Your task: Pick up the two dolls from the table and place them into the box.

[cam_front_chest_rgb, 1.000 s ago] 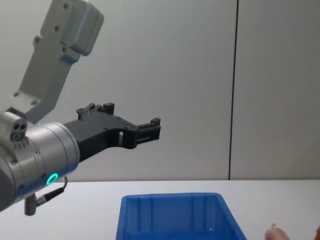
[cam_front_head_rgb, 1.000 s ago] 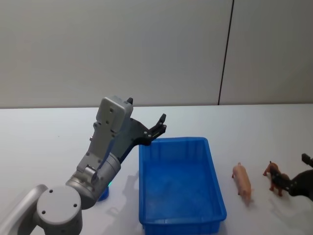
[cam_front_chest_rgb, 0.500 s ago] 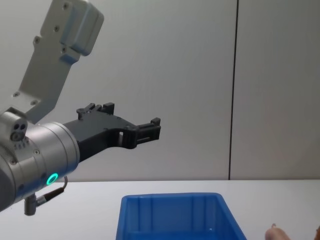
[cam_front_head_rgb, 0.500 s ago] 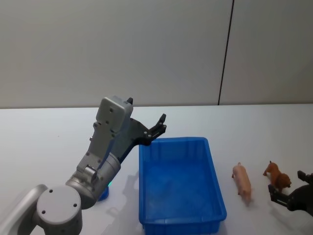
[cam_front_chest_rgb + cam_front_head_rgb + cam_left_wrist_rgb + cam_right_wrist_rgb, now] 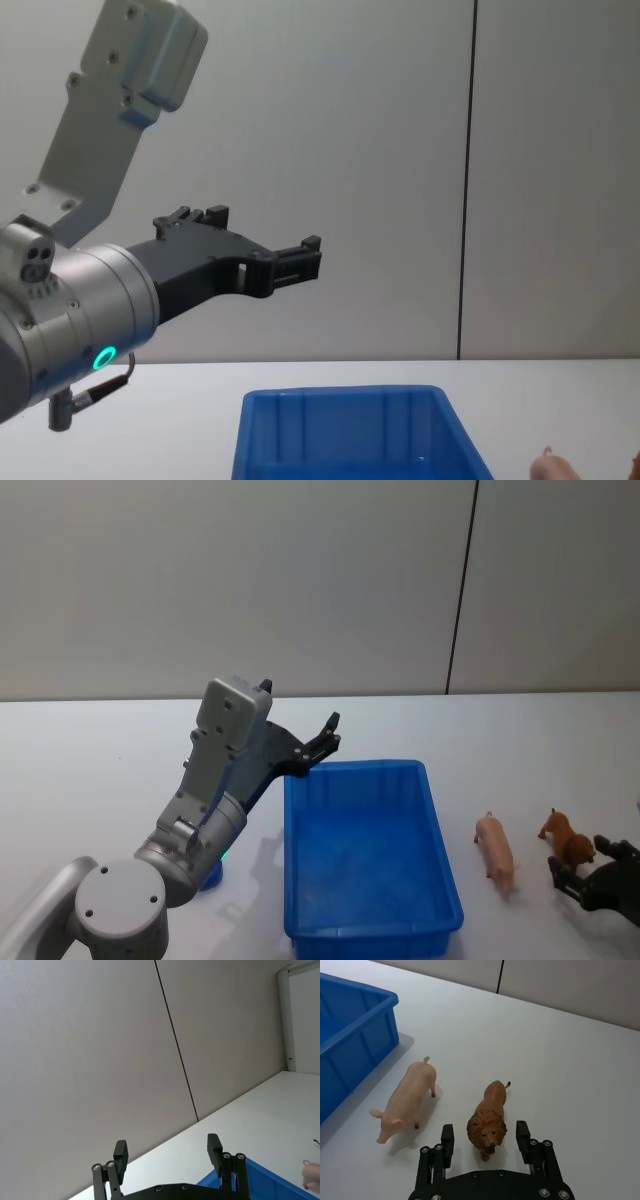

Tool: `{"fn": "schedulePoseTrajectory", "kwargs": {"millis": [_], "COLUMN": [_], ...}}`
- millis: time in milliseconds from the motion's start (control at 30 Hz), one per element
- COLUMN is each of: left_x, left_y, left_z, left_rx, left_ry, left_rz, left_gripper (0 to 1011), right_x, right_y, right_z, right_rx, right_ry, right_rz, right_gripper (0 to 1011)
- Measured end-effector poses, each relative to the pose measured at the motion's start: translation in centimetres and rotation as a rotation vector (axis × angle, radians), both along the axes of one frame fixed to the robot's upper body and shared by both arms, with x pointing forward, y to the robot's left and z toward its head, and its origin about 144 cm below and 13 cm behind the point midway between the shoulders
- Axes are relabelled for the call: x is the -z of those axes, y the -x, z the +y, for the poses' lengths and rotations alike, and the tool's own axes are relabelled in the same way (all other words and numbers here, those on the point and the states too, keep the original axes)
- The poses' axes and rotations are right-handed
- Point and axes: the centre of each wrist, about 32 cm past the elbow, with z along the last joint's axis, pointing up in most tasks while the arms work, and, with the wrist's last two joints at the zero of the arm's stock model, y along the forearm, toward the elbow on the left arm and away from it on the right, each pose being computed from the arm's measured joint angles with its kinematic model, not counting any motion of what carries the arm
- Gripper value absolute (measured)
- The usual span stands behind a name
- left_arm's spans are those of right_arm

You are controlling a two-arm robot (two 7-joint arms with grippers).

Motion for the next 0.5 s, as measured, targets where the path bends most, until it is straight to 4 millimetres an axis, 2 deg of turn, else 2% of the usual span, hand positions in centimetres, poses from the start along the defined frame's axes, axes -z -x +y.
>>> {"fn": "schedulePoseTrajectory", "kwargs": {"millis": [333, 500], "left_x": [0.0, 0.0], "left_y": [0.0, 0.0], "left_z": [0.0, 0.0], "left_rx": [0.0, 0.0], "left_ry": [0.0, 0.0], "left_rz": [0.0, 0.0], "left_gripper": [1003, 1003], "right_x": [0.32, 0.31], "right_y": [-0.56, -0.71], "right_z": [0.1, 0.16], "right_rx": [0.003, 0.003], "right_ry": [-0.012, -0.017], "right_rz": [-0.01, -0.023], "right_gripper": [473, 426]}}
